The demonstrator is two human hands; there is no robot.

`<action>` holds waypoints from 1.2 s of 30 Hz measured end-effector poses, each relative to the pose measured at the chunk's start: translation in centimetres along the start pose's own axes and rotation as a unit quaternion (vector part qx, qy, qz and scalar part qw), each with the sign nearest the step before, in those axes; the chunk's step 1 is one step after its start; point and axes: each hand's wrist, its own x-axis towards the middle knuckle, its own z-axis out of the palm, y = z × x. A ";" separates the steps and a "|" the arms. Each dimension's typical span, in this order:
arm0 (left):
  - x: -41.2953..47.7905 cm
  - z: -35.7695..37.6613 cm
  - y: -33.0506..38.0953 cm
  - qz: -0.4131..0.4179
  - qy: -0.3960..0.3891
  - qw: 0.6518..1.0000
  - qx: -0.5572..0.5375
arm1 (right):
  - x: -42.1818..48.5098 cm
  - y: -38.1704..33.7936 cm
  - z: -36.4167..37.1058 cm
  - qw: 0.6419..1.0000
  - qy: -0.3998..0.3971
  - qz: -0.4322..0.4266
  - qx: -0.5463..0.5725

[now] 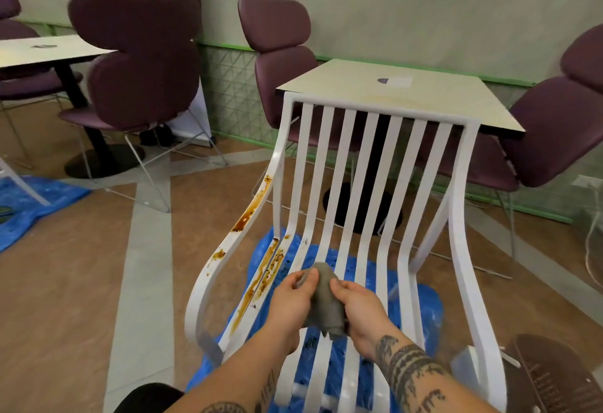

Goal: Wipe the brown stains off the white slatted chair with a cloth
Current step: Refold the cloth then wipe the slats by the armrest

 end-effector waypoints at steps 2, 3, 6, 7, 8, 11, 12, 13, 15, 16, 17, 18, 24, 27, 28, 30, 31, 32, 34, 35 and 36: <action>1.2 -0.1 -0.2 -0.045 -0.010 0.998 -0.043 | 1.4 0.4 0.5 0.998 -0.034 0.027 0.035; 1.7 -0.1 -0.3 -0.057 -0.010 0.996 -0.064 | 1.8 0.5 0.7 0.997 -0.049 0.030 0.045; 4.4 -0.3 -0.9 -0.063 -0.011 0.994 -0.088 | 3.8 1.2 1.5 0.996 -0.063 0.021 0.065; 5.4 -0.3 -1.1 -0.062 -0.017 0.994 -0.085 | 4.5 1.4 1.6 0.995 -0.062 0.016 0.077; 6.5 -0.3 -1.1 -0.064 -0.025 0.994 -0.082 | 5.6 1.5 1.7 0.994 -0.060 0.015 0.093; 9.8 -0.5 -1.0 -0.065 -0.044 0.995 -0.060 | 8.9 1.5 1.9 0.989 -0.059 0.034 0.135; 11.0 -0.7 -0.8 -0.059 -0.044 0.996 -0.048 | 10.1 1.3 2.0 0.987 -0.061 0.042 0.146; 12.2 -0.9 -0.8 -0.051 -0.045 0.997 -0.033 | 11.3 1.1 2.0 0.986 -0.064 0.048 0.149; 14.7 -1.4 -0.5 -0.034 -0.056 0.998 -0.015 | 13.6 0.6 2.1 0.988 -0.063 0.047 0.130; 16.1 -1.6 -0.6 -0.029 -0.053 0.998 -0.009 | 15.0 0.4 2.3 0.991 -0.059 0.046 0.115; 17.3 -1.9 -0.5 -0.022 -0.042 0.999 -0.003 | 16.2 0.3 2.4 0.993 -0.052 0.043 0.100; 18.7 -2.1 -0.6 -0.013 -0.017 1.000 0.006 | 17.5 0.1 2.5 0.995 -0.040 0.037 0.087; 25.5 -3.1 -0.3 -0.042 0.210 0.977 0.013 | 24.7 -0.9 2.3 0.988 0.110 -0.091 -0.056; 28.5 -3.4 -0.7 -0.065 0.237 0.968 0.039 | 28.1 -0.9 2.4 0.946 0.160 -0.178 -0.220; 29.1 -3.4 -0.8 -0.072 0.229 0.967 0.079 | 29.1 -0.7 2.5 0.931 0.153 -0.203 -0.261; 30.5 -3.4 -1.2 -0.079 0.205 0.964 0.153 | 31.3 0.0 2.5 0.894 0.127 -0.247 -0.350; 30.9 -3.4 -1.2 -0.079 0.195 0.960 0.187 | 32.1 0.3 2.5 0.872 0.110 -0.267 -0.395; 31.5 -3.5 -1.4 -0.077 0.187 0.955 0.217 | 32.9 0.6 2.5 0.848 0.091 -0.280 -0.441; 32.3 -3.6 -1.9 -0.077 0.179 0.949 0.248 | 34.2 1.6 2.7 0.797 0.056 -0.273 -0.535; 32.7 -3.6 -2.1 -0.079 0.180 0.947 0.254 | 34.8 2.1 2.7 0.773 0.045 -0.265 -0.574; 32.9 -3.8 -2.3 -0.081 0.182 0.945 0.258 | 35.1 2.4 2.8 0.758 0.043 -0.259 -0.597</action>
